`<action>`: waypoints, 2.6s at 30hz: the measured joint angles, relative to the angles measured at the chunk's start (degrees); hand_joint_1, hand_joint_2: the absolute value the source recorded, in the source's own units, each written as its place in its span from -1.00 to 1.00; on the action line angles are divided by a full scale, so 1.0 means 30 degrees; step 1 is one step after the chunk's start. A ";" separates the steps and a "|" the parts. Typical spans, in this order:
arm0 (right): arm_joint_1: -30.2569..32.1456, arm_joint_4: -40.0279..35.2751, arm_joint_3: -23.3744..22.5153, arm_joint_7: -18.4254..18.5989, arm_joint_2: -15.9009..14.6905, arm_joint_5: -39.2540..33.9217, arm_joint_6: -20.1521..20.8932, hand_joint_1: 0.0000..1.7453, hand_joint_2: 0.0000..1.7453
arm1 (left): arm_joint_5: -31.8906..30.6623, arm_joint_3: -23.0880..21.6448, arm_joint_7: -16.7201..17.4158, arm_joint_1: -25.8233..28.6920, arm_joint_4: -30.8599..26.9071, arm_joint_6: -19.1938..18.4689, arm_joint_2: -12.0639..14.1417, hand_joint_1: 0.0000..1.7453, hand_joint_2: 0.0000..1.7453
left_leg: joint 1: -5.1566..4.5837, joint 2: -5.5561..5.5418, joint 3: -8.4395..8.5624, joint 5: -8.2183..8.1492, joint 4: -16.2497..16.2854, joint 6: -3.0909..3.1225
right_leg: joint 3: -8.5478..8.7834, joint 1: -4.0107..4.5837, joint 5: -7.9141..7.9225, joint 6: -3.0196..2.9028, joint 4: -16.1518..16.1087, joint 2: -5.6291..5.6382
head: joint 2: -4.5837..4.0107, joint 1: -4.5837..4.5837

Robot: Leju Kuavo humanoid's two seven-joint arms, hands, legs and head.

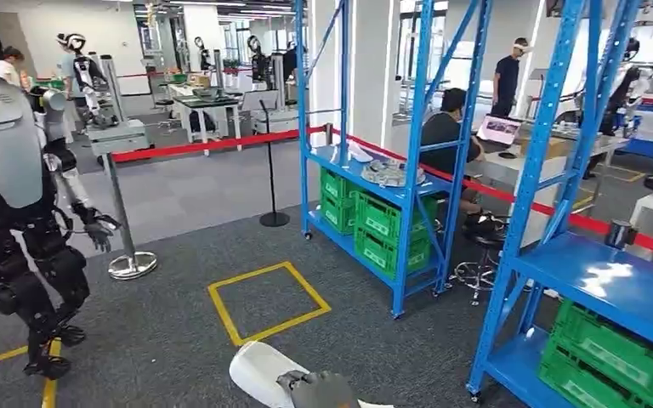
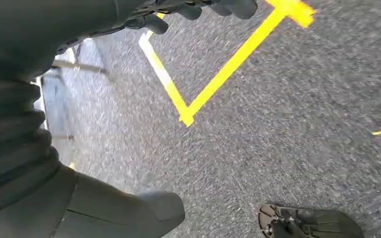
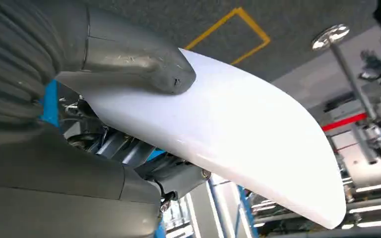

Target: Take the parts from the cabinet and place them on the table.

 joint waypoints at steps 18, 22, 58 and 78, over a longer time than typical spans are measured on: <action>-0.0025 -0.0007 -0.0168 -0.0226 0.0379 0.0364 0.0167 1.00 1.00 | 0.0058 0.0044 0.0270 0.0024 0.0014 0.0365 -0.0066 -1.00 1.00 | 0.0044 0.1199 -0.0978 -0.0574 0.2289 -0.1015 | 0.2781 0.0076 0.2565 -0.0834 -0.5868 -0.1555 | 0.0000 -0.0153; -0.0249 0.0007 -0.0160 -0.0467 0.0408 0.0298 0.0328 1.00 1.00 | 0.0168 0.0058 0.0233 -0.0069 0.0015 0.0649 -0.0102 -1.00 1.00 | -0.0291 0.1946 0.0071 -0.0227 0.0255 -0.0602 | 0.2894 0.0234 0.2449 -0.0542 -0.5876 -0.2242 | 0.0000 -0.0124; -0.2284 0.1981 0.0561 -0.1821 0.0546 -0.1399 -0.0124 1.00 1.00 | 0.0802 0.0823 0.0146 -0.0118 0.0000 0.1283 -0.0707 -1.00 1.00 | 0.0049 0.0921 0.0050 0.0221 -0.0032 -0.0033 | 0.1507 -0.0101 0.0945 0.0243 -0.2888 -0.0240 | 0.0015 -0.0066; -0.0543 0.1836 0.0430 -0.0284 -0.0772 -0.0889 -0.1334 1.00 1.00 | -0.0539 0.0743 0.0663 -0.0617 -0.0036 0.0328 -0.0670 -1.00 1.00 | 0.0266 0.0940 -0.2121 -0.0800 0.3982 -0.1384 | 0.2858 -0.0121 0.3043 -0.0592 -0.6346 -0.1113 | 0.0007 -0.0168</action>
